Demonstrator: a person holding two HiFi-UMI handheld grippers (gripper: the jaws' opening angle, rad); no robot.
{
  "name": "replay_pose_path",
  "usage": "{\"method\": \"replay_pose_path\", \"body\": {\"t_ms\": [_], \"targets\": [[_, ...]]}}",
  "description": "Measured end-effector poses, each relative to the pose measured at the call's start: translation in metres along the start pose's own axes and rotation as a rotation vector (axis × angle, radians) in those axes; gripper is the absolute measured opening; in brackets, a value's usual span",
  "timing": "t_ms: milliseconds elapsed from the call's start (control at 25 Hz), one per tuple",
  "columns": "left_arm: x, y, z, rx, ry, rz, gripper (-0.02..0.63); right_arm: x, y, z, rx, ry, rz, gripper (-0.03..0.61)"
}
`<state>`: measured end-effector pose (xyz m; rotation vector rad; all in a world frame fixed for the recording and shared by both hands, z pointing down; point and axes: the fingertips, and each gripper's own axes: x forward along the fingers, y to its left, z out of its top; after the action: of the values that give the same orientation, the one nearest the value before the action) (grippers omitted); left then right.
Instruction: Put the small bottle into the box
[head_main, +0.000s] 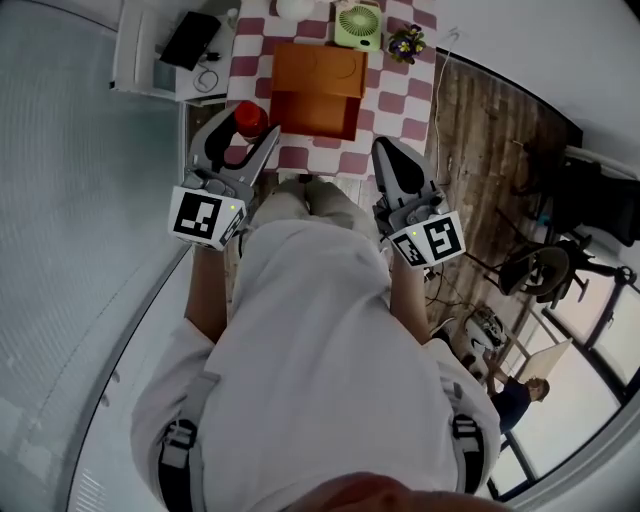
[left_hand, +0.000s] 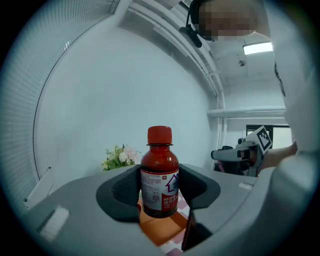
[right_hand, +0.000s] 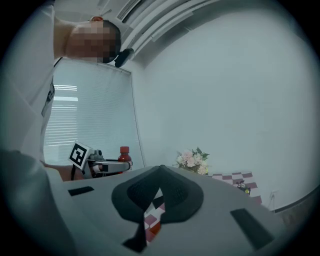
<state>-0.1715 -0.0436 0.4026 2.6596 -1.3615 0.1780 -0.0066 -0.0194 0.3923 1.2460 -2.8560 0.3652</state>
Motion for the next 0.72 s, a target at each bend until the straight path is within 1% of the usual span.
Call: {"method": "replay_pose_path", "body": {"t_ms": [120, 280, 440, 520, 640, 720], "targets": [[0.004, 0.003, -0.023, 0.012, 0.059, -0.008, 0.221, -0.003, 0.007, -0.013, 0.007, 0.031, -0.004, 0.002], [0.014, 0.002, -0.036, 0.026, 0.092, -0.026, 0.221, -0.006, 0.001, -0.012, 0.000, 0.034, -0.030, 0.002], [0.031, -0.003, -0.055, 0.071, 0.133, -0.058, 0.221, -0.012, -0.003, -0.010, -0.002, 0.027, -0.043, 0.002], [0.044, -0.007, -0.069, 0.107, 0.158, -0.081, 0.221, -0.017, -0.007, -0.014, -0.001, 0.029, -0.048, 0.002], [0.067, -0.013, -0.095, 0.160, 0.215, -0.110, 0.221, -0.025, -0.017, -0.019, 0.013, 0.034, -0.046, 0.002], [0.085, -0.017, -0.115, 0.170, 0.263, -0.135, 0.221, -0.028, -0.025, -0.024, 0.029, 0.041, -0.029, 0.002]]}}
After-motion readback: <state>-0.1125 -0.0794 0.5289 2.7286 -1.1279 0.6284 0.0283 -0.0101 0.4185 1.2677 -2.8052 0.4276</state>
